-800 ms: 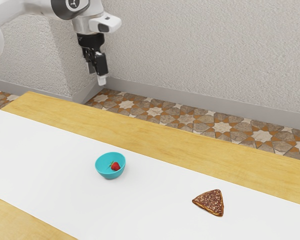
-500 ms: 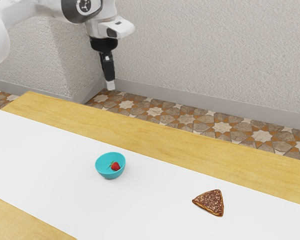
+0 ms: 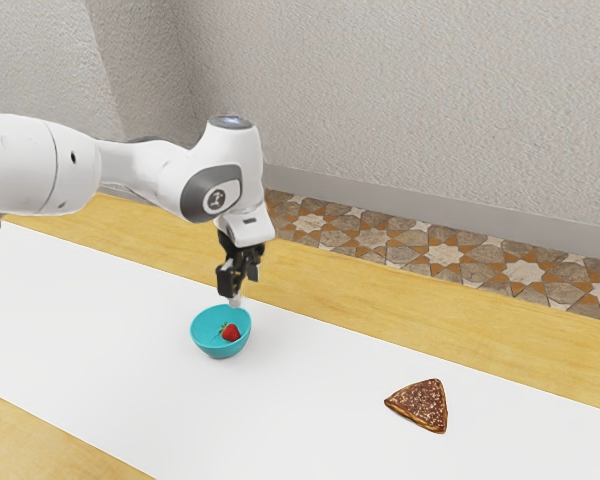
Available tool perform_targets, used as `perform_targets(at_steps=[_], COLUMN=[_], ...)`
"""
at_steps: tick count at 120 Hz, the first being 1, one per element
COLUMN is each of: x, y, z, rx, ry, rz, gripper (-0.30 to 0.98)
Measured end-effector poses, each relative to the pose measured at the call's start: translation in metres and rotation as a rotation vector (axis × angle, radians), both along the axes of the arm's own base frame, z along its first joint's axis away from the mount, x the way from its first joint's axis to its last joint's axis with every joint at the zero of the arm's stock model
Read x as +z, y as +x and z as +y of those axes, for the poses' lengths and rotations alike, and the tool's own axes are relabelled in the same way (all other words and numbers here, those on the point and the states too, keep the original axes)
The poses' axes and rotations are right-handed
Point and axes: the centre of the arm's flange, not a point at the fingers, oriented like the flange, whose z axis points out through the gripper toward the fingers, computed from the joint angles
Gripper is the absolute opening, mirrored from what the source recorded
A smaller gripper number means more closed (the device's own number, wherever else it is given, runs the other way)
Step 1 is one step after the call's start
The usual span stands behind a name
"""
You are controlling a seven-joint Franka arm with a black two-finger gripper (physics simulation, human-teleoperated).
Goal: Take strawberry from the bowl
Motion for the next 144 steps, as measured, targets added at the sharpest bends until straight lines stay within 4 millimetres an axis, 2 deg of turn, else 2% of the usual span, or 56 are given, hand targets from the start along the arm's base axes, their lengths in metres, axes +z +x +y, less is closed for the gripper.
perform_targets(at_steps=[4, 8, 13, 21, 29, 36, 52, 73, 118, 144], x=[-0.001, 0.006, 0.013, -0.005, -0.019, -0.029, -0.035, -0.053, -0.065, -0.070], y=[-0.005, -0.012, -0.029, -0.053, -0.063, -0.063, -0.057, -0.051, -0.048, -0.049], z=[0.006, 0.009, 0.010, 0.010, 0.010, 0.016, 0.020, 0.029, 0.030, 0.035], rx=[-0.017, -0.039, -0.071, -0.125, -0.171, -0.199, -0.268, -0.324, -0.420, -0.449], ry=[0.004, 0.011, 0.022, 0.025, 0.020, 0.013, 0.001, -0.018, -0.028, -0.033], rz=[-0.005, -0.020, -0.029, -0.016, -0.017, -0.026, -0.071, -0.091, -0.106, -0.100], gripper=[0.55, 0.52, 0.49, 0.45, 0.41, 0.39, 0.34, 0.31, 0.20, 0.19])
